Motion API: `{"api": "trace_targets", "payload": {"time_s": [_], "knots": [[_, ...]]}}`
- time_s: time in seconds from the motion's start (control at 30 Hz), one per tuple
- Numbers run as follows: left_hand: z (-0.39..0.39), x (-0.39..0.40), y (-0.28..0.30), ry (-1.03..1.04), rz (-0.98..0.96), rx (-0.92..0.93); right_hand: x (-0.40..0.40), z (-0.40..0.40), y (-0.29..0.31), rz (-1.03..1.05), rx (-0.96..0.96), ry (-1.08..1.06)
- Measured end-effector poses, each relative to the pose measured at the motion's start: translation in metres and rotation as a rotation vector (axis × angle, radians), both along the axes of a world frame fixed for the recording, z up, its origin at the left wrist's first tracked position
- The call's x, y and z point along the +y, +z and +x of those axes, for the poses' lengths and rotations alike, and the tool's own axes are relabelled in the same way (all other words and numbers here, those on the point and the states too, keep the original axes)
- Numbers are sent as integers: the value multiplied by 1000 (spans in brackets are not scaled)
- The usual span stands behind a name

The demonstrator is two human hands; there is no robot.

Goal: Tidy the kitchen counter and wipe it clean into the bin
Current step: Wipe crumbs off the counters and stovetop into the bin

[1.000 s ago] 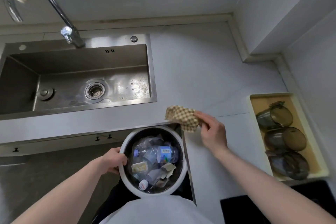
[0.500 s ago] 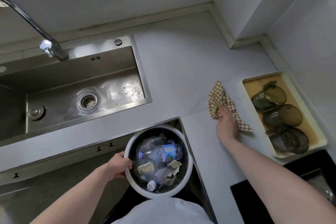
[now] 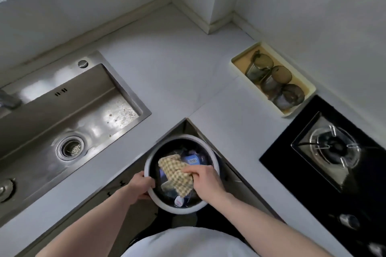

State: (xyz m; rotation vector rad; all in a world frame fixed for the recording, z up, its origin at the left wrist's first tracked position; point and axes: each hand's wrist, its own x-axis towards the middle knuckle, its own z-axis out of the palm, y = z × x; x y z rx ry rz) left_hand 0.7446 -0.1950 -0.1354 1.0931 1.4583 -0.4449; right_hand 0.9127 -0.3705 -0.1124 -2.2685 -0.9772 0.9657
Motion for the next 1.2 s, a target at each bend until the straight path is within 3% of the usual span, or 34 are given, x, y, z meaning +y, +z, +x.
{"api": "trace_targets", "payload": {"time_s": [0.13,0.37,0.47,0.57,0.63,0.7,0.97,1.2], "knots": [[-3,-2,8,-92,25,-16,-38,-7,25,173,-77,-332],[5,-25,18,-223,52,-16,-114,68,66,307,-312,-621],[9,-41,18,-238,55,-5,-136,110,64,190,-368,-559],[15,-63,20,-252,70,28,-149,146,48,-86,-301,-426],[19,-80,22,-242,80,41,-155,155,36,-290,-296,-285],[23,-98,22,-240,88,55,-165,157,26,-367,-355,-128],[35,-167,15,-243,85,94,-262,124,-8,-229,-500,35],[37,-216,9,-289,73,126,-314,40,-8,-40,-198,-174]]}}
